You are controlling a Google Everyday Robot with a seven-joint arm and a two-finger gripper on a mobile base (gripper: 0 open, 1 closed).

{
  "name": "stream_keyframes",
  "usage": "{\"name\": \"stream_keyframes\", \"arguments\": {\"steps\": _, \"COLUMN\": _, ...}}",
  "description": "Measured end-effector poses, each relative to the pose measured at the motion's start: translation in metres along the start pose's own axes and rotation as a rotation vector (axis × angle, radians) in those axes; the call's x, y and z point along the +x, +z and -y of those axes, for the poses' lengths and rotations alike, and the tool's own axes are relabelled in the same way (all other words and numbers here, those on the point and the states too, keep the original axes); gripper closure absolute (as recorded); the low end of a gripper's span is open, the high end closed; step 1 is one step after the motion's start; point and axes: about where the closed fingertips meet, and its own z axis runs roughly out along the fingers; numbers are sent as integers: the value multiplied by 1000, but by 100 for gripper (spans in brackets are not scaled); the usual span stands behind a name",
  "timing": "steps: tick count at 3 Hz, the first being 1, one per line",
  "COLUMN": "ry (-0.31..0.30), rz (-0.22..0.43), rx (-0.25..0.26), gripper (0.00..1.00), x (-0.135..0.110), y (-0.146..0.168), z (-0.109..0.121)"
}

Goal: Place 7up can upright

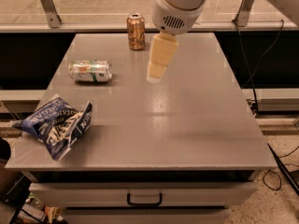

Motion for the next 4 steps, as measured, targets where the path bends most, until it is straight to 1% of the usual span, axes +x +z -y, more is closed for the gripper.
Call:
{"name": "stream_keyframes", "arguments": {"steps": 1, "ry": -85, "rz": -22, "rx": -38, "gripper": 0, "x": -20, "y": 11, "z": 5}}
{"name": "stream_keyframes", "arguments": {"steps": 2, "ry": -217, "rz": -55, "rx": -130, "gripper": 0, "x": -43, "y": 29, "z": 4}}
{"name": "stream_keyframes", "arguments": {"steps": 3, "ry": -85, "rz": 70, "rx": -80, "gripper": 0, "x": -54, "y": 34, "z": 7}}
{"name": "stream_keyframes", "arguments": {"steps": 4, "ry": -62, "rz": 116, "rx": -79, "gripper": 0, "x": -71, "y": 49, "z": 15}}
